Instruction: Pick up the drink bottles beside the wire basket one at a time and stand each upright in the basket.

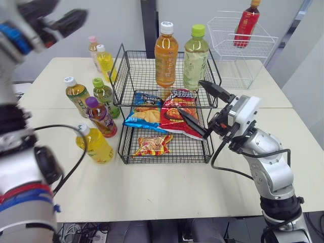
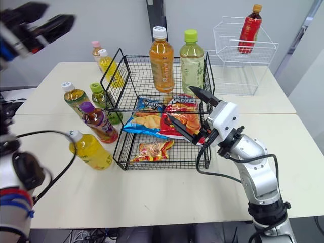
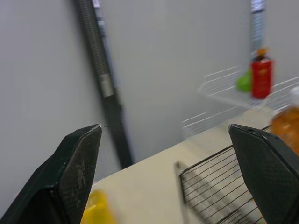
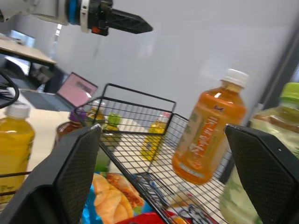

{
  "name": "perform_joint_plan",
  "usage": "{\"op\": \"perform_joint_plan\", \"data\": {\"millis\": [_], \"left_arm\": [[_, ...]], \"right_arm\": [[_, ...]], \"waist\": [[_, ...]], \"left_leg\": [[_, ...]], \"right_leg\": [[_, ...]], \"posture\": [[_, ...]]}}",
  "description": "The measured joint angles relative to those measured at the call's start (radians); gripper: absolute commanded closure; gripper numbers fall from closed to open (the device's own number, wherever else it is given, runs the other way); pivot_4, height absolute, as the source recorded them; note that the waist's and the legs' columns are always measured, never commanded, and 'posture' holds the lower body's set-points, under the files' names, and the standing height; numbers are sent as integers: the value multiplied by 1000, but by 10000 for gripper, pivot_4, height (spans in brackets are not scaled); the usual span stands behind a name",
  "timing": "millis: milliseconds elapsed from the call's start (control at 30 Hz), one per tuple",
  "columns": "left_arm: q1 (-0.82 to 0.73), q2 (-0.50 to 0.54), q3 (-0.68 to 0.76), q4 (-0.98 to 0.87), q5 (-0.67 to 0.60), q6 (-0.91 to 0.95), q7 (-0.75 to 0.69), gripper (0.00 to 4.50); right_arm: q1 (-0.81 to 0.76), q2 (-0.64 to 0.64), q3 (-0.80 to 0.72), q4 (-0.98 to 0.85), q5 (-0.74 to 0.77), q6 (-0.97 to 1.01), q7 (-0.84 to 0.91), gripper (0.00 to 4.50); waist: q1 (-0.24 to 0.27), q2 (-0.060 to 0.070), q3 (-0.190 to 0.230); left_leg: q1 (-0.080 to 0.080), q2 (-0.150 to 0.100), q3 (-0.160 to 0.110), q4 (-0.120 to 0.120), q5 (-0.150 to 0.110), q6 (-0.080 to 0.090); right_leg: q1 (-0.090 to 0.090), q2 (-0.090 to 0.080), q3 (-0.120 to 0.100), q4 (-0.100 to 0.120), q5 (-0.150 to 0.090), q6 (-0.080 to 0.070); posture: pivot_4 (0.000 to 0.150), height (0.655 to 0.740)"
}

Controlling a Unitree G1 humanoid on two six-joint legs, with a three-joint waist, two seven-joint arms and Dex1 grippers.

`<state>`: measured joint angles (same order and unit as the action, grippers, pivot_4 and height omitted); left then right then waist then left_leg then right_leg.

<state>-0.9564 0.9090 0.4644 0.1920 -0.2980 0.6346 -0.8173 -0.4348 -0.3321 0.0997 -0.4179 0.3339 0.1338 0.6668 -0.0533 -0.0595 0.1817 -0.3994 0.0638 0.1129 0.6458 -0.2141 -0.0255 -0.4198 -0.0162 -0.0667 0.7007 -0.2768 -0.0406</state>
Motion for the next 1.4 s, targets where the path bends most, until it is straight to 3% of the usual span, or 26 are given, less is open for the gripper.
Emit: {"op": "perform_joint_plan", "data": {"millis": [167,267,433,600,767,1000,1233,1400], "left_arm": [[443,26,314,-307,-48,144,20,72],[754,-96,532,-532,-106,257,13,72],[999,-309,708,-801,-221,342,60,72],[1151,-418,761,-899,-308,341,114,72],[1176,-409,757,-897,-380,315,176,72],[1086,-284,620,-778,-401,245,232,72],[875,-153,356,-518,-316,112,246,72],[681,-125,169,-292,-250,6,218,72]], "right_arm": [[-82,9,37,104,86,-3,150,0],[-116,12,58,179,118,-8,241,0],[-149,39,89,247,123,-9,314,0],[-155,58,94,263,129,-9,337,0],[-155,62,94,265,126,-12,339,0],[-116,51,85,223,103,-13,285,0],[-61,27,68,132,45,-11,175,0],[-39,19,60,82,21,3,111,0]], "waist": [[16,-3,-2],[22,-5,-3],[37,-8,-5],[40,-7,-5],[47,-7,-5],[52,-6,-4],[54,-5,-3],[53,-5,-3]], "left_leg": [[0,0,1,0,0,1],[0,0,1,0,-1,2],[3,0,-3,0,-3,6],[9,0,-4,0,-3,6],[9,0,-4,-1,-3,6],[8,0,-4,-2,-4,6],[7,0,-3,-3,-4,6],[3,0,-4,-3,-4,6]], "right_leg": [[1,-1,0,-1,0,0],[2,-2,-1,-3,0,0],[8,-2,-5,-4,0,-1],[12,-2,-6,-3,-2,-3],[12,-2,-6,-4,-2,-4],[12,-2,-5,-5,-2,-4],[10,-2,-5,-5,-2,-4],[8,-2,-6,-6,-2,-4]], "posture": [[1500,7400],[1500,7400],[1500,7400],[1500,7400],[1500,7400],[1500,7400],[1500,7400],[1500,7400]]}}
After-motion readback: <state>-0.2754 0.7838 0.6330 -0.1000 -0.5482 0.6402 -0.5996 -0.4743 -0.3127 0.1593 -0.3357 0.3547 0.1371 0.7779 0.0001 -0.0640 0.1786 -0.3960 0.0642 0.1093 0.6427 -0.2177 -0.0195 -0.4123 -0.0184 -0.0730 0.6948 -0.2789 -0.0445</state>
